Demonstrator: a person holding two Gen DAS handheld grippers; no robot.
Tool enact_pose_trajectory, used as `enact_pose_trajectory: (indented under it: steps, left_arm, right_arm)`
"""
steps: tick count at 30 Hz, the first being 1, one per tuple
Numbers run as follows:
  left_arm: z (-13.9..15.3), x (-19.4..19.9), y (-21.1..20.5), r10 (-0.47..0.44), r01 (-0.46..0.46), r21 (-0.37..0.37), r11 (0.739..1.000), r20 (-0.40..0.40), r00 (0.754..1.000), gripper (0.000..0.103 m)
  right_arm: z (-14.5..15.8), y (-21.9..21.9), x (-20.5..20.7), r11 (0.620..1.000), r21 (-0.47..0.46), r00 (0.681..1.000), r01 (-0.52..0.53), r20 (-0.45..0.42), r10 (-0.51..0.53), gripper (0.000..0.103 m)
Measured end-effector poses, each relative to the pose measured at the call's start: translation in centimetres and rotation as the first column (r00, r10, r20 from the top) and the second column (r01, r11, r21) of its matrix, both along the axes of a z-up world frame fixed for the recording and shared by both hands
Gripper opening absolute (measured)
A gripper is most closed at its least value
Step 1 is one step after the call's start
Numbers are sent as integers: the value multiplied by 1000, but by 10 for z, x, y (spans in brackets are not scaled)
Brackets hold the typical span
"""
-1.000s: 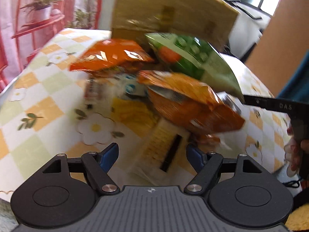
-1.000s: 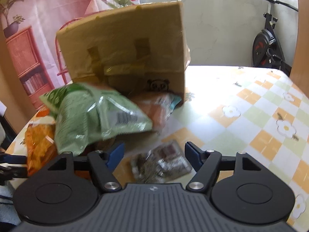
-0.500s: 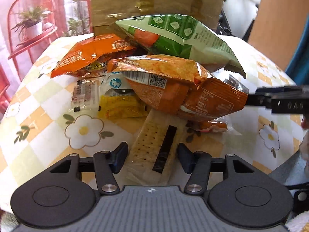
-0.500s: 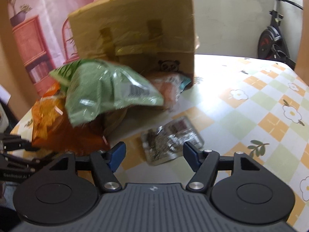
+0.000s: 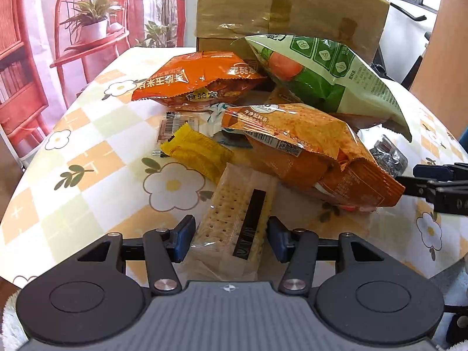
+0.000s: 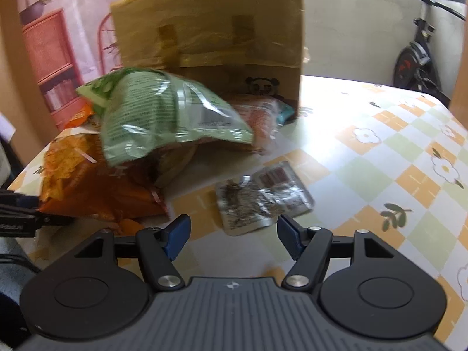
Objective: Organize snacks
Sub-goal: 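Grasp the small orange packet with the right gripper while the left gripper grasps the cracker pack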
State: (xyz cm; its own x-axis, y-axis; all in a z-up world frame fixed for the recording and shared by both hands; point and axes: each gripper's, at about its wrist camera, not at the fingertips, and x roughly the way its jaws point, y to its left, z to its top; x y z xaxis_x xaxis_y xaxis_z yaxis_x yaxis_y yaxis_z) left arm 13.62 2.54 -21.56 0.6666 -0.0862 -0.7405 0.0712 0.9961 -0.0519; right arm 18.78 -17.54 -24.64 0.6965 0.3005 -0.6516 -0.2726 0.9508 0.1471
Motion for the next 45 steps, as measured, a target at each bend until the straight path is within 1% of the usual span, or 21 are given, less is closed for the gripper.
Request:
enact_pose_trajectory:
  steps: [4, 7, 9, 12, 15, 16, 17, 18, 19, 20, 22, 24, 27, 30, 33, 36, 39, 43, 45]
  left_arm:
    - [0, 5, 1, 1, -1, -3, 1000, 0, 1000, 57]
    - [0, 4, 0, 0, 0, 0, 1000, 2, 1000, 57]
    - [0, 3, 1, -1, 1, -2, 1000, 3, 1000, 57]
    - [-1, 3, 2, -2, 2, -8, 1000, 6, 1000, 57]
    - [-1, 3, 2, -4, 4, -7, 1000, 8, 1000, 57]
    - [-1, 3, 2, -4, 4, -6, 1000, 8, 1000, 57]
    - [-1, 3, 2, -4, 4, -7, 1000, 8, 1000, 57]
    - [-1, 3, 2, -3, 3, -9, 1000, 7, 1000, 57]
    - [-1, 3, 2, -3, 3, -11, 1000, 6, 1000, 57]
    - [-1, 3, 2, -6, 6, -12, 1000, 3, 1000, 57]
    - [1, 3, 4, -15, 14, -25, 1000, -9, 1000, 57]
    - [2, 2, 7, -3, 3, -42, 999, -20, 1000, 57]
    - [3, 0, 12, 30, -31, -32, 999, -30, 999, 57]
    - [3, 1, 12, 39, -40, -31, 999, -31, 999, 57]
    - [2, 3, 8, 35, -35, -2, 999, -27, 999, 57]
    - [1, 3, 5, 32, -32, 7, 999, -23, 999, 58]
    - [0, 2, 2, 24, -24, 8, 1000, -20, 1000, 62]
    - [-1, 0, -2, 13, -13, 17, 1000, -17, 1000, 68]
    - [-1, -1, -3, 9, -8, 25, 1000, -16, 1000, 69]
  right_arm:
    - [6, 18, -8, 995, -20, 995, -97, 23, 98, 69]
    - [6, 31, -11, 987, -21, 987, -161, 22, 162, 67]
    - [5, 40, -13, 979, -30, 979, -204, 19, 205, 66]
    - [4, 56, -16, 961, -67, 962, -268, 27, 270, 65]
    - [3, 67, -13, 942, -99, 945, -321, 32, 325, 61]
    - [1, 70, -12, 939, -103, 942, -329, 31, 333, 56]
    - [0, 72, -10, 937, -106, 941, -333, 25, 337, 48]
    - [-2, 73, -10, 937, -107, 941, -334, 17, 337, 44]
    - [-4, 74, -9, 937, -107, 942, -333, 5, 336, 35]
    - [-6, 73, -10, 937, -110, 943, -330, -1, 332, 30]
    - [-6, 69, -12, 939, -114, 946, -324, -3, 326, 28]
    - [-5, 64, -15, 946, -125, 954, -299, -13, 299, 27]
    - [-4, 50, -16, 965, -117, 972, -234, -42, 231, 27]
    - [-4, 41, -15, 976, -107, 981, -187, -64, 181, 27]
    - [-4, 41, -15, 976, -116, 982, -187, -61, 181, 28]
    - [-4, 47, -14, 969, -141, 979, -201, -49, 196, 31]
    - [-5, 52, -13, 966, -147, 977, -214, -40, 211, 31]
    - [-7, 53, -10, 966, -133, 975, -220, -34, 218, 31]
    - [-7, 53, -10, 967, -127, 975, -220, -30, 218, 31]
